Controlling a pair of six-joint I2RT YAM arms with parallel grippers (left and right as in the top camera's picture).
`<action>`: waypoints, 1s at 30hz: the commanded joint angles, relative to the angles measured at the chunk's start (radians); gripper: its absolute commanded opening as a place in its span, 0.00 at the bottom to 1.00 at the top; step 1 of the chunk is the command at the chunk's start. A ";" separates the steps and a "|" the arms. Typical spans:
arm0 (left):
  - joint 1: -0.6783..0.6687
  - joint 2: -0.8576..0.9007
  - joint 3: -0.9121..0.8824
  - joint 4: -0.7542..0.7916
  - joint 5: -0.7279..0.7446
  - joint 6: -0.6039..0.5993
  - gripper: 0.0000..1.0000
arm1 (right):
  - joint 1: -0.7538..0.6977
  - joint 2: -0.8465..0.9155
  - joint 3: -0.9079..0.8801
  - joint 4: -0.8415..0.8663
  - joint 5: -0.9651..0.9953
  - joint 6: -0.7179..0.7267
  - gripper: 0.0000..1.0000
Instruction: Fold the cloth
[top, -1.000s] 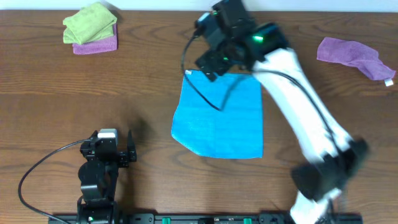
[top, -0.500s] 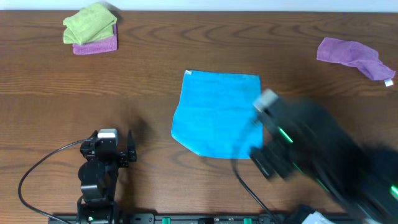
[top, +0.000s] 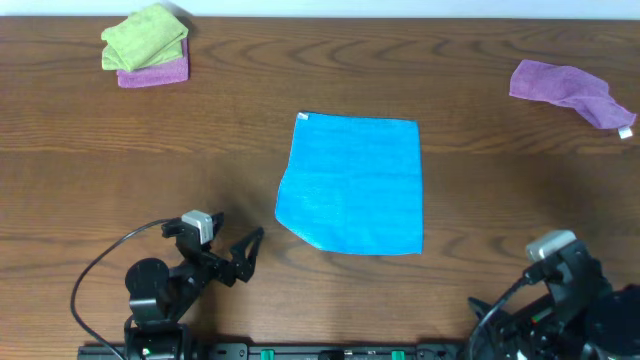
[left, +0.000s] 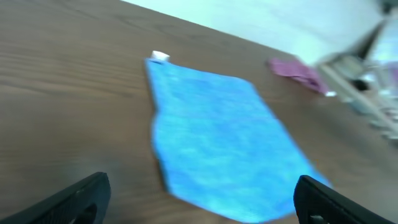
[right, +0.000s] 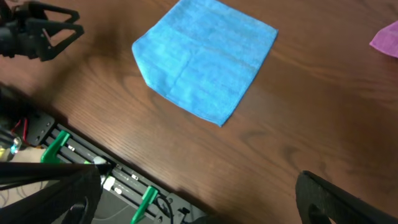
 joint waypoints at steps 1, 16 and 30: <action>-0.004 -0.006 -0.016 0.072 0.117 -0.101 0.95 | 0.009 0.027 -0.006 0.008 -0.004 0.035 0.99; -0.008 0.127 -0.016 0.181 0.051 -0.224 0.95 | 0.010 0.096 -0.006 0.031 -0.080 0.134 0.99; -0.148 0.896 0.282 0.550 0.107 -0.143 1.00 | 0.010 0.097 -0.006 0.058 -0.089 0.130 0.99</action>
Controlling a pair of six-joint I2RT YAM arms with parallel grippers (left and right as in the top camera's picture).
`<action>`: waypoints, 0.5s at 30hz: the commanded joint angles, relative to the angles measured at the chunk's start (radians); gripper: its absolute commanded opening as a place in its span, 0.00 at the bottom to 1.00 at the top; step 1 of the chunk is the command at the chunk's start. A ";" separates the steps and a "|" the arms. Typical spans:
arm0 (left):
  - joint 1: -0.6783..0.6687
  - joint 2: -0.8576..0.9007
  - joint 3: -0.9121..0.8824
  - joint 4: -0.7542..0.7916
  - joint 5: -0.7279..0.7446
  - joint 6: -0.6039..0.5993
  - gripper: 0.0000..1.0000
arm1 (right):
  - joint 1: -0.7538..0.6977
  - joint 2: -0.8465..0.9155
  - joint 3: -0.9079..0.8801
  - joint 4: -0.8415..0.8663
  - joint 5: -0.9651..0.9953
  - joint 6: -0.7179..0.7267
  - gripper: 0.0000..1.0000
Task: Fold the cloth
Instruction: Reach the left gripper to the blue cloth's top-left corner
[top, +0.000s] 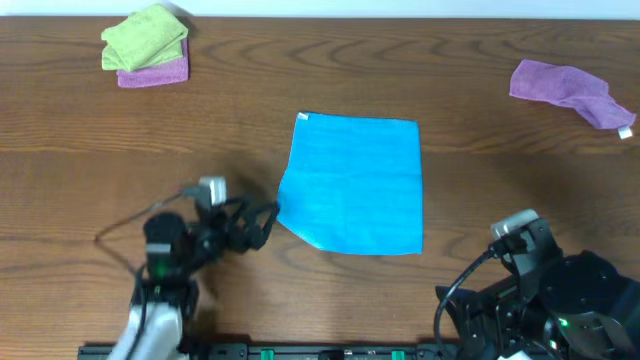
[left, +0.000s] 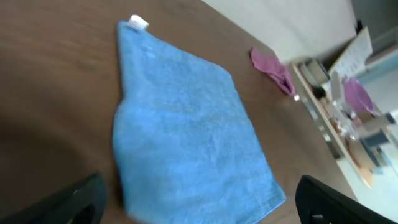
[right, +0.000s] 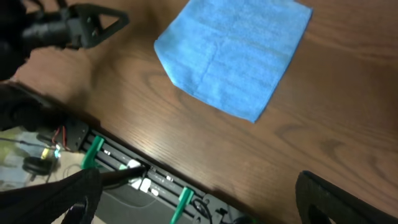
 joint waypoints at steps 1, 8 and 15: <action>-0.056 0.161 0.174 0.010 0.079 0.069 1.00 | 0.008 0.004 -0.001 0.004 0.008 0.006 0.99; -0.136 0.443 0.429 -0.005 0.105 0.081 0.98 | 0.008 0.004 -0.001 0.005 0.012 0.006 0.99; -0.210 0.652 0.670 -0.159 0.105 0.148 0.97 | 0.008 0.004 -0.001 0.005 0.047 0.006 0.99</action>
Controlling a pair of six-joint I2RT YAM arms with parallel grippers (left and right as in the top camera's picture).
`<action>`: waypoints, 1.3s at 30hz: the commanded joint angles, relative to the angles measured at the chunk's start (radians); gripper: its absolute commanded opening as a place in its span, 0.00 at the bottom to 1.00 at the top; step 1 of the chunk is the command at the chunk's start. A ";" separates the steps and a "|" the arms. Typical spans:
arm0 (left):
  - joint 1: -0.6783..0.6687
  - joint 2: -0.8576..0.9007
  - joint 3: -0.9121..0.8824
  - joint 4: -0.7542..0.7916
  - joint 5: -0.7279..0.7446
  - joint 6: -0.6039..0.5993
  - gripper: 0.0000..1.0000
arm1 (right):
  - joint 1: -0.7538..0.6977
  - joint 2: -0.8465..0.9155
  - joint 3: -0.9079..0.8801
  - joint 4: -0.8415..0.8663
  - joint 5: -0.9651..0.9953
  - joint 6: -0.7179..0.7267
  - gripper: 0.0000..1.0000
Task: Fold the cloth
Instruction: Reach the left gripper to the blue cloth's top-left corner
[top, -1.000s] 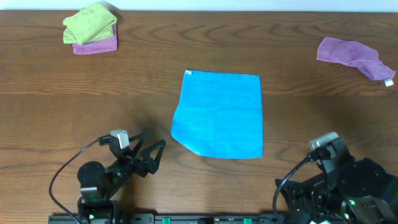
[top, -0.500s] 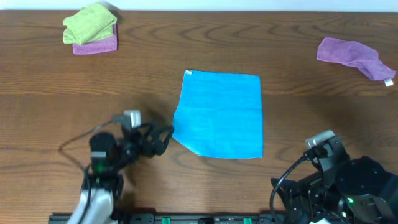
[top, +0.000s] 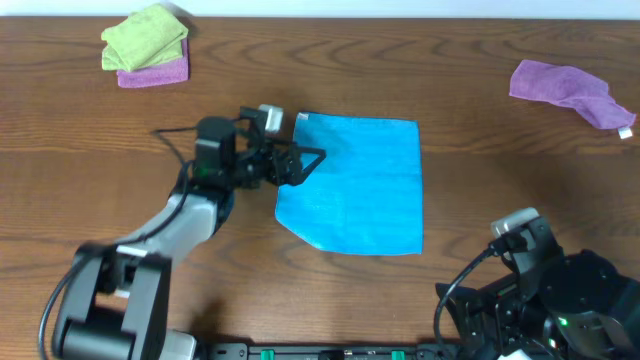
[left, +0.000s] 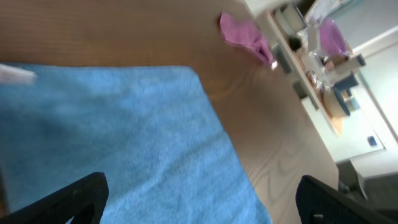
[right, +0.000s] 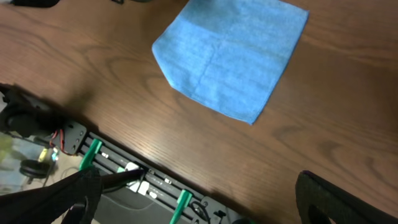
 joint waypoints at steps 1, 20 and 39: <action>-0.040 0.071 0.126 -0.063 0.021 0.077 0.96 | 0.008 0.003 -0.001 0.001 0.037 0.007 0.99; -0.127 0.189 0.536 -0.666 -0.489 0.360 0.40 | 0.007 0.028 -0.256 0.166 0.333 0.120 0.50; -0.127 0.189 0.536 -0.760 -0.679 0.382 0.08 | -0.239 0.238 -0.795 0.782 0.032 -0.025 0.01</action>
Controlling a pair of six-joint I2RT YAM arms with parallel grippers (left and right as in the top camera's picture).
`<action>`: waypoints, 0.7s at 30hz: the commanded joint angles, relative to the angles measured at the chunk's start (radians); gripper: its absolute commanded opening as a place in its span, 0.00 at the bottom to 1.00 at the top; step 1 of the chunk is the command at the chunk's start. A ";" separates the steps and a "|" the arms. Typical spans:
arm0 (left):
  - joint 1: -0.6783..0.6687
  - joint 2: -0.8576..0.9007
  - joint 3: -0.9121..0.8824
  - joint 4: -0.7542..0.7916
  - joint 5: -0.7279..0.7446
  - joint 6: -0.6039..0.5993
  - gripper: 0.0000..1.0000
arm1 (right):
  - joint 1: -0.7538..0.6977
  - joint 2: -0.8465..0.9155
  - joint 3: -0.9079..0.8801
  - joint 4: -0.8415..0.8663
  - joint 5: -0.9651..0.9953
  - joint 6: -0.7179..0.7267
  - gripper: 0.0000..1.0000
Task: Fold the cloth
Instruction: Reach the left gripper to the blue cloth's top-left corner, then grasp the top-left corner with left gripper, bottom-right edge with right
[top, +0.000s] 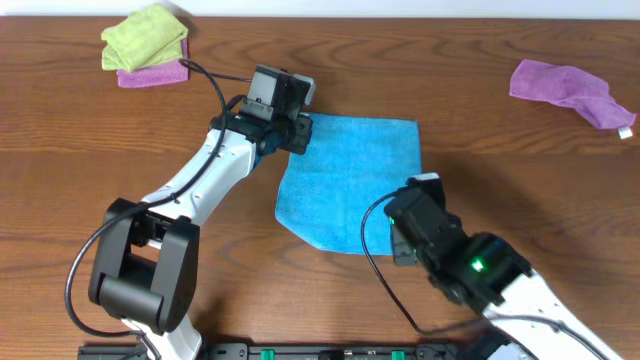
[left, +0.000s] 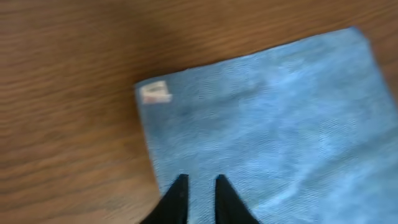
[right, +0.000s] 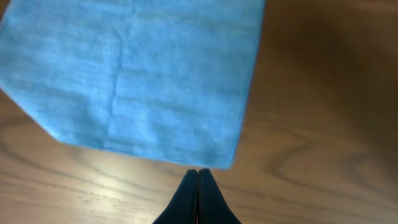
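The blue cloth lies flat in the middle of the table, with a white tag at its far left corner. My left gripper hangs over that corner. Its fingertips stand a narrow gap apart just inside the cloth's left edge, with flat cloth showing between them. My right gripper is at the cloth's near edge, close to the near right corner. The right gripper has its fingertips pressed together, and nothing shows between them.
A green cloth lies on a folded purple one at the far left of the wooden table. A crumpled purple cloth lies at the far right. Black cables trail from the left arm.
My left gripper has moved from beside the cloth's left edge to above its far left corner, and its fingers have narrowed. My right gripper has moved from the table's near edge to the cloth's near edge and shut.
Both grippers were wide open at the near edge of the table, away from the cloth. Then the left one was beside the cloth's near left side, then further up that side. The cloth has not moved. Now both grippers are at opposite corners.
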 joint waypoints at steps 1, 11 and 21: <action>-0.001 0.007 0.019 -0.001 -0.060 0.021 0.06 | -0.080 0.032 -0.041 0.069 -0.119 -0.096 0.01; -0.001 0.018 0.019 0.074 -0.060 0.021 0.06 | -0.228 0.215 -0.048 0.225 -0.259 -0.189 0.01; -0.001 0.123 0.019 0.133 -0.050 0.021 0.06 | -0.228 0.329 -0.048 0.243 -0.280 -0.211 0.01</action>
